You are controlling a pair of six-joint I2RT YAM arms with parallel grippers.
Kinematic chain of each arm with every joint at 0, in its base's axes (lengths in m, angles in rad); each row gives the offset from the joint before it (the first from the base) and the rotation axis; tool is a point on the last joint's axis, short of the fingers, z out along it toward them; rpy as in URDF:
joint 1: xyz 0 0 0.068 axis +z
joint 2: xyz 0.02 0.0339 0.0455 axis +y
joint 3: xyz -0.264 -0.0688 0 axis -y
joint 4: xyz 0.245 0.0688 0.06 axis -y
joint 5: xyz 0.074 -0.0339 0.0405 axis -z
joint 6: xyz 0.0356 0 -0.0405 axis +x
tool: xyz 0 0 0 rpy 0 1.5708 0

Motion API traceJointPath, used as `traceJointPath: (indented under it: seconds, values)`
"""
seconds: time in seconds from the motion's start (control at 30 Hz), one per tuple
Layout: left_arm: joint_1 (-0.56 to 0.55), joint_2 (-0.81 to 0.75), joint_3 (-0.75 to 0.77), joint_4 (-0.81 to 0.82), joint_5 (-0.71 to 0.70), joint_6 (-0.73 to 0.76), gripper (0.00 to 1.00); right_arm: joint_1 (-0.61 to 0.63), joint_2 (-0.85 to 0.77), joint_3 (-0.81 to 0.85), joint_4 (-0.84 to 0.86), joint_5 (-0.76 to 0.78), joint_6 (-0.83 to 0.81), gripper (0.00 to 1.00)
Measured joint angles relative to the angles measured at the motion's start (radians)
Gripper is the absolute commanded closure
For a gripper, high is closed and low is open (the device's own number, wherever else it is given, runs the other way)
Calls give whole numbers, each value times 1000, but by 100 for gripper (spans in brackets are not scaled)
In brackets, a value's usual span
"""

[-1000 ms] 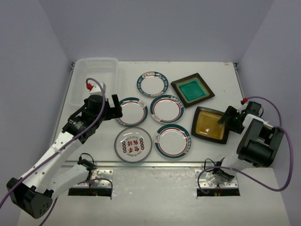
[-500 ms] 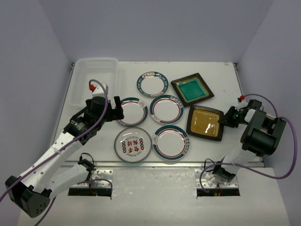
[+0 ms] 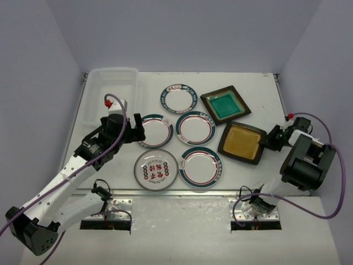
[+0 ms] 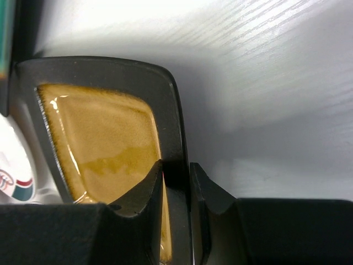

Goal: Place the plates into the plastic bin on the countertop

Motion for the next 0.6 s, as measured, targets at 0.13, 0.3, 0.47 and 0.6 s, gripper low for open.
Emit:
traceJointPath:
  seconds: [0.13,0.3,0.47,0.6]
  values:
    - [0,-3,0,-1,0,0,0,-8,-29,0,-6,-20,51,100]
    - [0,-4,0,-1,-3,0,0,-25,-29,5,-35,-80,111,100]
    - [0,-5,0,-1,-2,0,0,-34,-42,40,-72,-142,163,100]
    - [0,-5,0,-1,-2,0,0,-51,-93,58,-85,-184,209,100]
